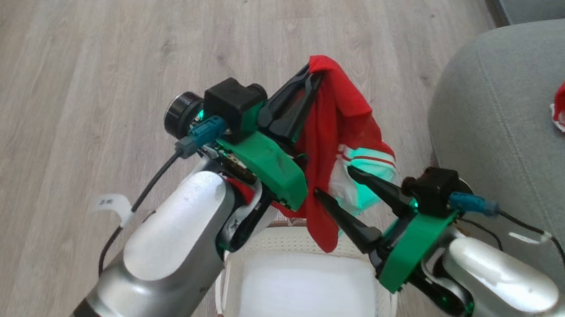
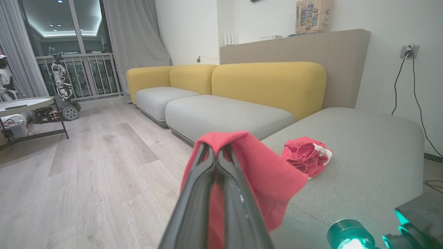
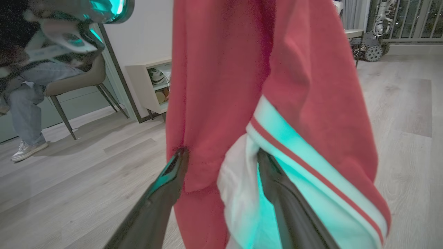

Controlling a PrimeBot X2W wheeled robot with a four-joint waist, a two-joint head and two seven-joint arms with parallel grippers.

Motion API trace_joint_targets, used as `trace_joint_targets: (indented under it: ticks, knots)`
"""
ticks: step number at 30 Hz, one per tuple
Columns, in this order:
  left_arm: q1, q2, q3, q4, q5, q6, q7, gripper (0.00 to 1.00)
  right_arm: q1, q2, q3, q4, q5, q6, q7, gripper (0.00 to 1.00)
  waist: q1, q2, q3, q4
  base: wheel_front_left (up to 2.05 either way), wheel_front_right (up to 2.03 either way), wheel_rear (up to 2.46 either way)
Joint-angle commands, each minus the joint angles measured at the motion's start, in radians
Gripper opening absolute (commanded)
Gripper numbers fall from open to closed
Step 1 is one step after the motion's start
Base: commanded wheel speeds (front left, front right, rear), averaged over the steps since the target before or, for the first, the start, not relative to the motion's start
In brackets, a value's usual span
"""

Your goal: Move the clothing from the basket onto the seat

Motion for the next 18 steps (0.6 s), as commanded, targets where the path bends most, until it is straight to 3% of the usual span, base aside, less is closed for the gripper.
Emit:
trace_joint_targets:
  ticks: [1, 16, 17, 18]
  knots:
    - [-0.08, 0.006, 0.034, -0.023, -0.006, -0.007, -0.001, 0.0, -0.046, 0.018, 0.006, -0.011, 0.01, 0.0, -0.006, 1.0, 0.0001, 0.0, 0.003, 0.01, 0.0, 0.0, 0.0]
    - [-0.089, -0.021, 0.011, 0.011, -0.013, -0.014, -0.01, 0.0, -0.164, 0.09, 0.045, 0.199, 0.016, 0.0, -0.006, 1.0, 0.0001, 0.0, 0.013, 0.037, 0.0, 0.0, 0.0]
    - [-0.089, -0.021, 0.01, 0.013, -0.013, -0.014, -0.011, 0.0, -0.168, 0.092, 0.044, 0.205, 0.016, 0.0, -0.006, 0.53, 0.0001, 0.0, 0.013, 0.037, 0.0, 0.0, 0.0]
    - [-0.089, -0.021, 0.01, 0.014, -0.014, -0.014, -0.011, 0.0, -0.171, 0.093, 0.044, 0.211, 0.016, 0.0, -0.006, 0.21, 0.0001, 0.0, 0.013, 0.036, 0.0, 0.0, 0.0]
